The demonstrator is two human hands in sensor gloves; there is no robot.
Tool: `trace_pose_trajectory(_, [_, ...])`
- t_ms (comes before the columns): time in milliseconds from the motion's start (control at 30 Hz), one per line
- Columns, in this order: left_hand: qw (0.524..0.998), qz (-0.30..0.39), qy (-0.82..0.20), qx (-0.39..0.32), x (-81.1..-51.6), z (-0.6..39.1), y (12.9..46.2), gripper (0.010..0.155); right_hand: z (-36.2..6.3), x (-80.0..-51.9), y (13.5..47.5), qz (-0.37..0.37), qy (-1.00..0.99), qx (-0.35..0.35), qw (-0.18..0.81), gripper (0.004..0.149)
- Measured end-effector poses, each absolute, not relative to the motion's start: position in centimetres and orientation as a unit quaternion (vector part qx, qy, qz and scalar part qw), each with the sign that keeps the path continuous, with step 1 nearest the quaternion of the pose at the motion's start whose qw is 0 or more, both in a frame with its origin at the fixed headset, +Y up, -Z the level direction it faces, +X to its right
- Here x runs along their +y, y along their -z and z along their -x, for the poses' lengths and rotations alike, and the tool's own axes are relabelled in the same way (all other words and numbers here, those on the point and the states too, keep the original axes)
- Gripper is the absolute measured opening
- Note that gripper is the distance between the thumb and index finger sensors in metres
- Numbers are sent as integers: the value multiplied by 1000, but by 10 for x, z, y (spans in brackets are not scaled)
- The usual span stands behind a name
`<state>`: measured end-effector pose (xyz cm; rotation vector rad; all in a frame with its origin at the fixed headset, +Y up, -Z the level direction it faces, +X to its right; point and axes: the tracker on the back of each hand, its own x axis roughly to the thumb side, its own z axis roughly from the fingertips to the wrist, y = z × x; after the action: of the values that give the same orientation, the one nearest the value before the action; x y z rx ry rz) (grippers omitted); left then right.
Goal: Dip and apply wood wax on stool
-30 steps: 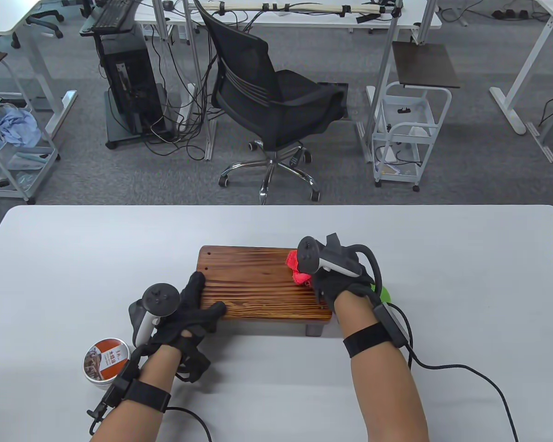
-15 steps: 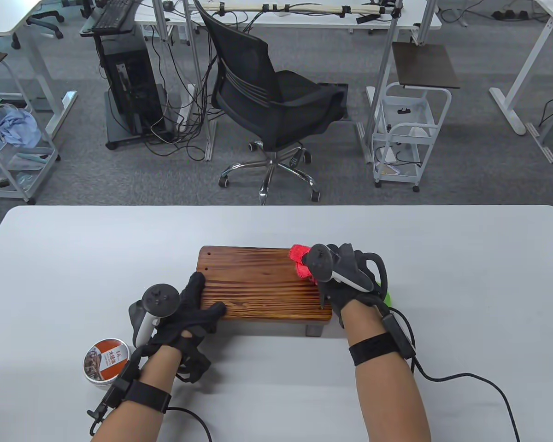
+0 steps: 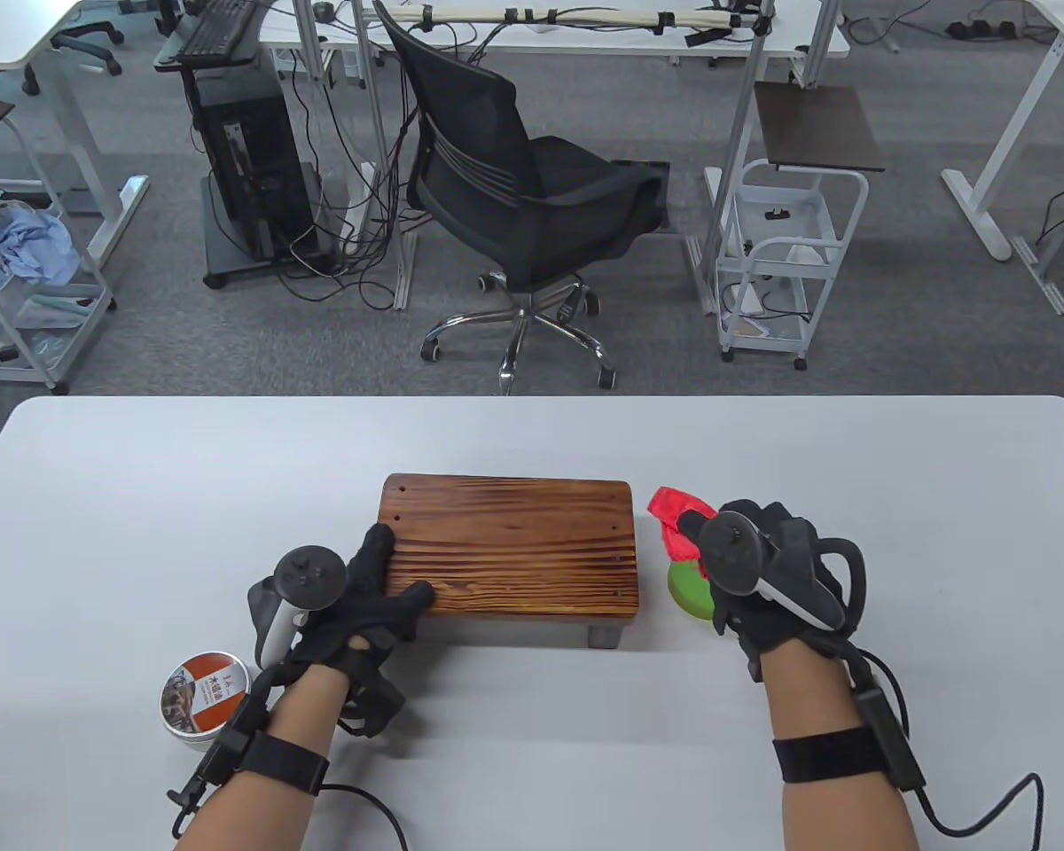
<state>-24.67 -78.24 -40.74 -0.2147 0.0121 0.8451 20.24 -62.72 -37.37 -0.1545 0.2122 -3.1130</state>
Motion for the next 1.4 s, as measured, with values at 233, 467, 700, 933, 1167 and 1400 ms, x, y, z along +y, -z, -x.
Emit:
trace_pose_trajectory(233, [907, 103, -407, 6, -782, 247, 408, 106, -244, -653, 337, 29, 999, 41, 20, 51])
trace_pose_trajectory(467, [909, 102, -405, 6, -782, 247, 408, 106, -263, -715, 311, 22, 999, -9, 31, 51])
trace_pose_trajectory(700, [909, 101, -405, 6, -782, 247, 408, 106, -256, -764, 299, 39, 994, -63, 83, 51])
trace_pose_trajectory(933, [909, 100, -405, 7, -783, 247, 407, 104, -243, -779, 290, 52, 989, -88, 110, 52])
trace_pose_trajectory(1167, [910, 99, -402, 7, -783, 247, 407, 104, -246, -778, 288, 57, 985, -136, 94, 66])
trace_pose_trajectory(1400, [913, 95, -396, 8, -783, 247, 406, 104, -237, -746, 288, 42, 984, -175, 3, 77])
